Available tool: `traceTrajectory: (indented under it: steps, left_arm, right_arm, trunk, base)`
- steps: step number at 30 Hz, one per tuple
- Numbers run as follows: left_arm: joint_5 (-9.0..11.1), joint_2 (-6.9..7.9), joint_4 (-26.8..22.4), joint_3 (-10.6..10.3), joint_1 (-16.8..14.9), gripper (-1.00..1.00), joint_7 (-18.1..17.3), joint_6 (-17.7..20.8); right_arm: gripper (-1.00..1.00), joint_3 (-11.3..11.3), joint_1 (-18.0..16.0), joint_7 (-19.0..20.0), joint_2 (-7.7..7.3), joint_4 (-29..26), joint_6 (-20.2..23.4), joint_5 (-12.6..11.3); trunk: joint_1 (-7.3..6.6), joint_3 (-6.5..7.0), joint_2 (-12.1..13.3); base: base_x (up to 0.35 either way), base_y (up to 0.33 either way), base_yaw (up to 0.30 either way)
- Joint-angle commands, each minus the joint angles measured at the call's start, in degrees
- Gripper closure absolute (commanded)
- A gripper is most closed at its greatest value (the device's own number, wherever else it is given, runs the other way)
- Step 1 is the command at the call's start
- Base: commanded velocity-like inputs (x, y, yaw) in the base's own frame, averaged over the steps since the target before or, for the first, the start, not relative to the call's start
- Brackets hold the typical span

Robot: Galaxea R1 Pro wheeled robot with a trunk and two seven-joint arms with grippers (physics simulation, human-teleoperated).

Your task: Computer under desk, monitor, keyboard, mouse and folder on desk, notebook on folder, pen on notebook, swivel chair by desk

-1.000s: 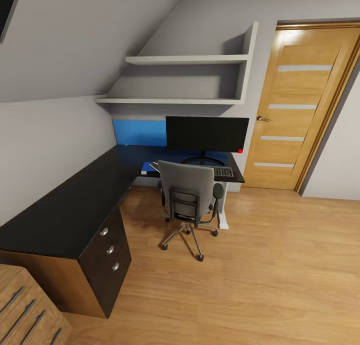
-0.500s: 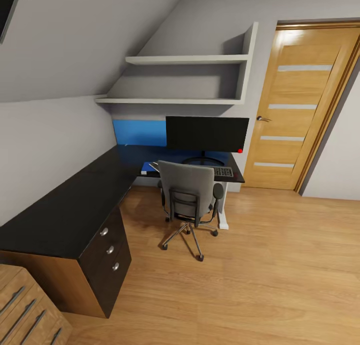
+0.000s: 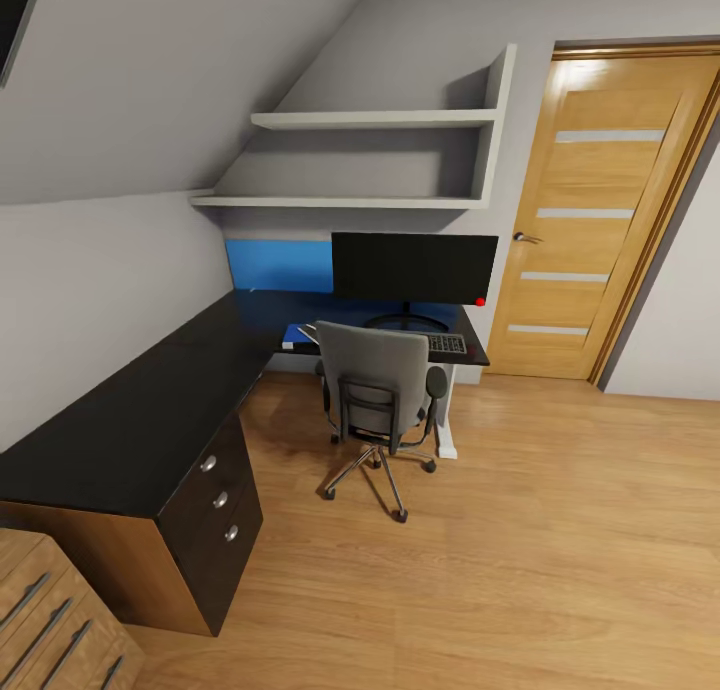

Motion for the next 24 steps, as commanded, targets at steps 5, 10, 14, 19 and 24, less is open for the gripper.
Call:
traceTrajectory:
  steps: [5,10,14,19,24]
  left_arm:
    - [-0.1,-0.01,0.02,0.48,-0.03,-1.0,-0.3,-0.13]
    - [-0.1,-0.01,0.02,0.46,-0.03,-1.0,-0.3,-0.13]
    - [-0.1,-0.01,0.02,0.46,-0.03,-1.0,-0.3,-0.13]
    - [-0.09,-0.01,0.02,0.46,-0.03,-1.0,-0.3,-0.13]
    - [-0.09,-0.01,0.02,0.46,-0.03,-1.0,-0.3,-0.13]
  right_arm:
    - [-1.0,0.5,-0.04,0.0,0.05,0.1,-0.22,-0.55]
    - [-1.0,0.52,-0.05,-0.02,0.05,0.1,-0.22,-0.55]
    - [-1.0,0.51,-0.04,-0.01,0.03,0.11,-0.22,-0.55]
    - [-1.0,0.5,-0.06,-0.01,0.04,0.1,-0.22,-0.55]
    - [-1.0,0.5,-0.06,0.0,0.02,0.1,-0.22,-0.55]
  trunk:
    - [0.0,-0.06,-0.04]
    - [0.0,-0.06,-0.04]
    - [0.0,-0.06,-0.04]
    - [0.0,-0.06,-0.04]
    - [0.0,-0.06,-0.04]
  base:
    - [0.0,0.0,0.0]
    - [0.0,0.0,0.0]
    - [0.0,0.0,0.0]
    - [0.0,0.0,0.0]
    - [0.0,0.0,0.0]
